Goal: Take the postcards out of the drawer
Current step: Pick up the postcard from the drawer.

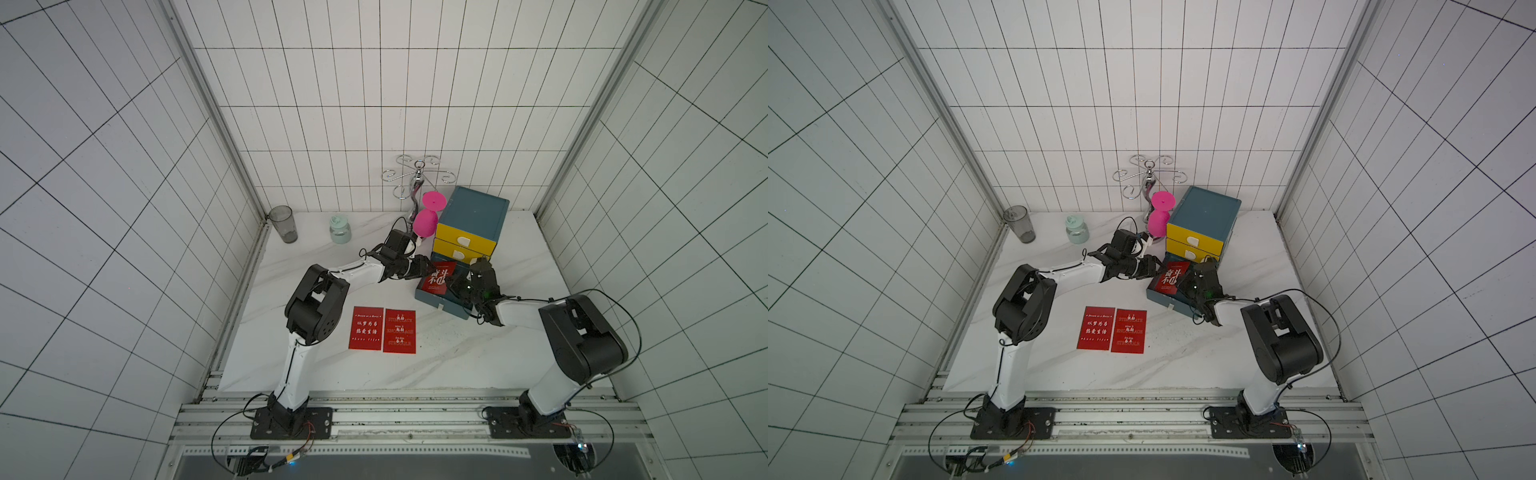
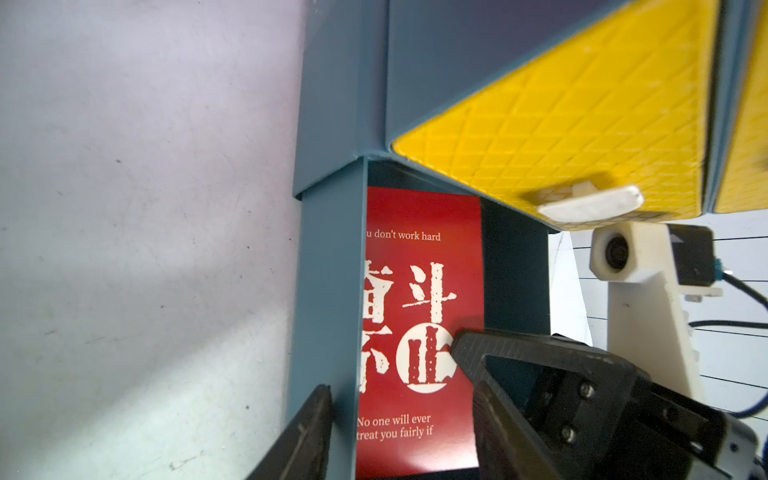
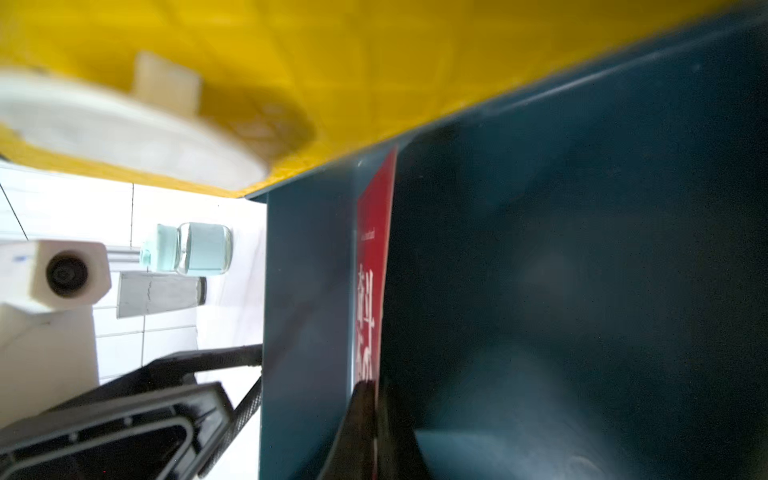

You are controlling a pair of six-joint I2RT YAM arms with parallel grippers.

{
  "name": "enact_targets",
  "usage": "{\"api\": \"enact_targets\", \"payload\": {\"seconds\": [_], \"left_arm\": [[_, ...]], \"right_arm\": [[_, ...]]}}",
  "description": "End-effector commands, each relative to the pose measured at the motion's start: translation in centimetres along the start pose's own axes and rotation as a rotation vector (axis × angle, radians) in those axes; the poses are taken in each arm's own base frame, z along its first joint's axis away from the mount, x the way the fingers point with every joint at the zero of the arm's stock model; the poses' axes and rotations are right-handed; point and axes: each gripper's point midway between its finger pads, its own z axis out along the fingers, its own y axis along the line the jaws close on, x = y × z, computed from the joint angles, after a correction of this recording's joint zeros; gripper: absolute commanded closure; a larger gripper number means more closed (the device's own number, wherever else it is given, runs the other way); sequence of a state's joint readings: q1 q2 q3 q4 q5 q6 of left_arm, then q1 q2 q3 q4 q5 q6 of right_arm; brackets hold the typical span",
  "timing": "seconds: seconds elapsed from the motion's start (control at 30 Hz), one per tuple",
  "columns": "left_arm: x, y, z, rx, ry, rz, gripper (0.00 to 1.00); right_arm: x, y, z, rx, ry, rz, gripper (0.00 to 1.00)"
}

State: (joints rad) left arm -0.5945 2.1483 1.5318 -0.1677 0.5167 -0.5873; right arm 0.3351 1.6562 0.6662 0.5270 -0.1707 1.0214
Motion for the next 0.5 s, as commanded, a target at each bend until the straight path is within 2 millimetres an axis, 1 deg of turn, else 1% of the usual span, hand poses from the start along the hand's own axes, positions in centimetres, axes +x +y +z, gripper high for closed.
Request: {"api": "enact_targets", "payload": {"seconds": [0.0, 0.13, 0.27, 0.47], "left_arm": [[-1.7, -1.8, -0.7, 0.037, -0.054, 0.033, 0.47], [-2.6, -2.3, -1.8, 0.046, -0.081, 0.025, 0.46], [-3.6, -3.0, -3.2, 0.057, -0.114, 0.027, 0.46], [-5.2, -3.9, -6.2, 0.076, -0.177, 0.011, 0.45]], "right_arm": [[-0.6, 0.1, -1.0, 0.002, -0.018, -0.012, 1.0], [-1.0, 0.7, -1.6, -0.003, -0.019, -0.016, 1.0], [-1.5, 1.6, -2.5, 0.003, -0.013, -0.032, 1.0], [-2.3, 3.0, -4.9, 0.02, 0.004, -0.068, 1.0]]}}
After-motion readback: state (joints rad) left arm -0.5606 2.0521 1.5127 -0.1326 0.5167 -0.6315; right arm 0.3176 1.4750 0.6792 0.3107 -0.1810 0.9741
